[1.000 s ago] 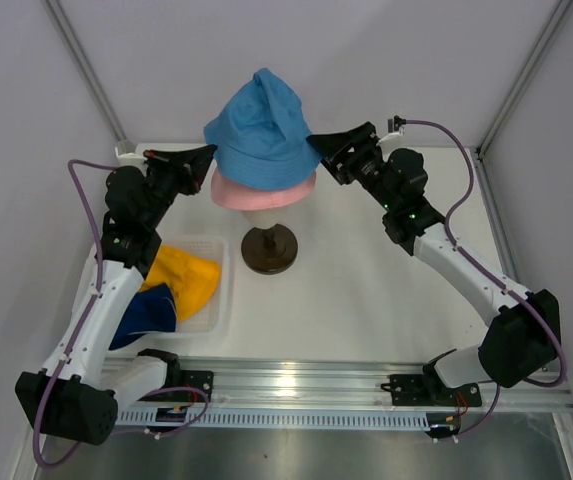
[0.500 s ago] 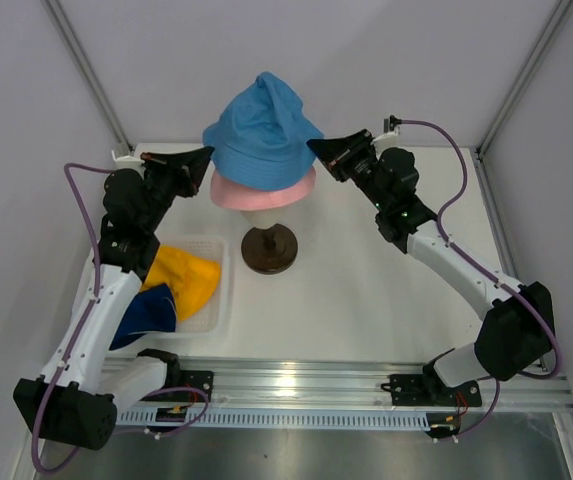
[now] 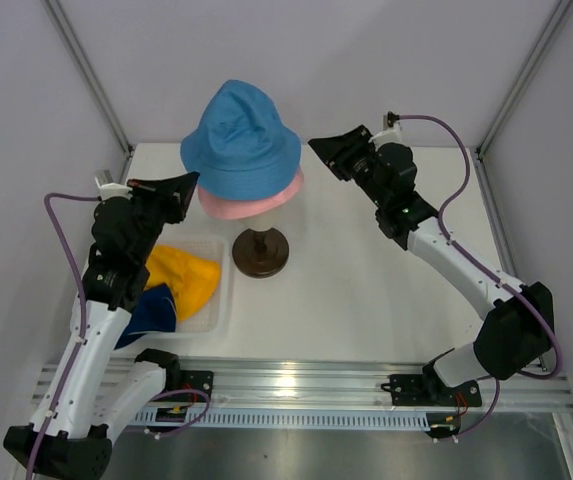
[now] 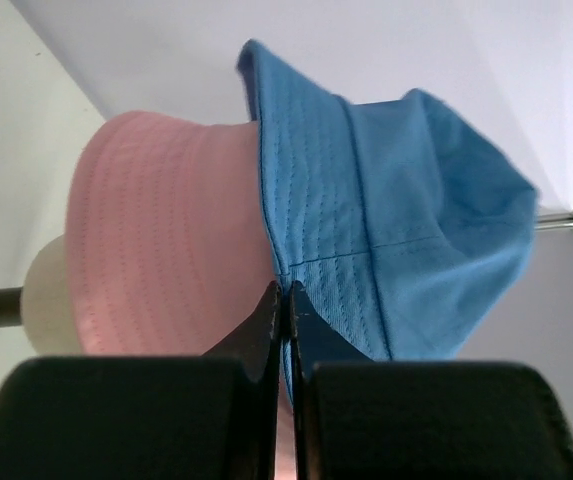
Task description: Stack the hats
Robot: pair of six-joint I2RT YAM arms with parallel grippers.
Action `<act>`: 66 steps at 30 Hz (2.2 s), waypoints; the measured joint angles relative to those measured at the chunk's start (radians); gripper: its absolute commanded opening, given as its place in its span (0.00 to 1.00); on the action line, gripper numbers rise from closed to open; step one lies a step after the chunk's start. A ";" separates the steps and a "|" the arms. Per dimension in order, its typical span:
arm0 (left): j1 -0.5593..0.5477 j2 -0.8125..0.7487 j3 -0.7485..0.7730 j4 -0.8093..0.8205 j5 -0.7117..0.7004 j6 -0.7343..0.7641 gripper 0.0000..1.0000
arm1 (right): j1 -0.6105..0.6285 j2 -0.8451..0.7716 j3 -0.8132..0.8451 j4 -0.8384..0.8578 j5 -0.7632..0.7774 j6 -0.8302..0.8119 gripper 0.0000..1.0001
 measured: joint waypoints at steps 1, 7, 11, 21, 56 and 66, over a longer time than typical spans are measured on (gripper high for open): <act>0.000 0.000 -0.008 -0.005 0.000 0.006 0.01 | -0.009 0.002 0.000 -0.001 0.000 0.000 0.39; 0.000 0.009 -0.047 -0.013 0.010 0.024 0.01 | -0.053 0.022 -0.001 0.032 -0.032 0.030 0.57; 0.000 0.011 -0.053 -0.010 0.018 0.038 0.01 | -0.064 0.046 0.008 0.041 -0.056 0.040 0.59; 0.000 0.006 -0.068 0.002 0.027 0.047 0.01 | -0.039 0.124 0.056 0.116 -0.149 0.079 0.62; -0.027 -0.082 -0.109 -0.062 -0.033 0.125 0.01 | 0.048 0.195 0.293 -0.179 -0.114 -0.161 0.00; -0.074 -0.095 -0.157 -0.013 -0.069 0.145 0.01 | 0.047 0.180 0.309 -0.255 -0.119 -0.246 0.00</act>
